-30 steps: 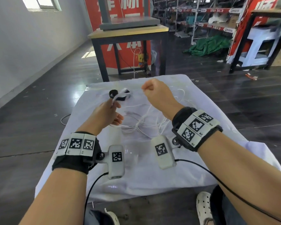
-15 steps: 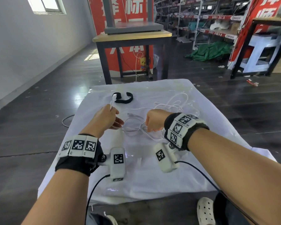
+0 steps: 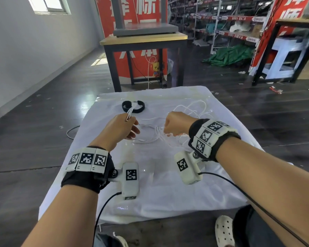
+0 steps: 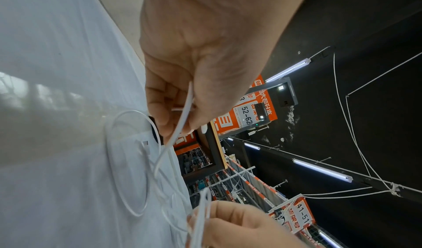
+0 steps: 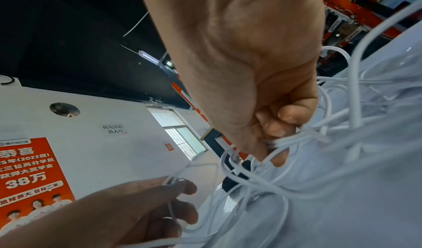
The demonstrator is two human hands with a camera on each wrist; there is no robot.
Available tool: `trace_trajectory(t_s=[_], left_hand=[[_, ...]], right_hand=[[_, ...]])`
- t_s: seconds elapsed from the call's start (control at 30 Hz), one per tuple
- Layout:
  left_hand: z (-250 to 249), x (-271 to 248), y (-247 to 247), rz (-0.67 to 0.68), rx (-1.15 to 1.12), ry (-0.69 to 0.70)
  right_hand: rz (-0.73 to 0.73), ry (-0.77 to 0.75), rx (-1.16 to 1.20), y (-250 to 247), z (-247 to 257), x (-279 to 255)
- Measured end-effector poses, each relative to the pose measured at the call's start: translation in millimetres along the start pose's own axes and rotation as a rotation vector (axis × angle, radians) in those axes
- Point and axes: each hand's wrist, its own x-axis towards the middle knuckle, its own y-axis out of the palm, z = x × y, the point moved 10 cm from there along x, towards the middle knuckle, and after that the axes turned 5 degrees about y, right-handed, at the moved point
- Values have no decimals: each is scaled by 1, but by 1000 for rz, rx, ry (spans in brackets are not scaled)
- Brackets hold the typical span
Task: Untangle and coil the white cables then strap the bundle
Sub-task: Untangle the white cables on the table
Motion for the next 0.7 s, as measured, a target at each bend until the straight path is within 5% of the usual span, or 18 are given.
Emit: trace_trajectory(t_s=[0.13, 0.23, 0.4, 0.6, 0.7], left_hand=[[1, 4, -1, -38, 72, 34], [-14, 3, 2, -49, 249, 184], [-36, -2, 31, 87, 486, 216], [-27, 0, 42, 223, 213, 131], [-27, 2, 34, 177, 264, 131]], right_hand=[[-59, -49, 42, -11, 4, 0], [-65, -60, 89, -14, 5, -1], [-113, -85, 251, -19, 8, -7], [-91, -142, 440, -23, 11, -11], [-78, -180, 429, -25, 12, -15]])
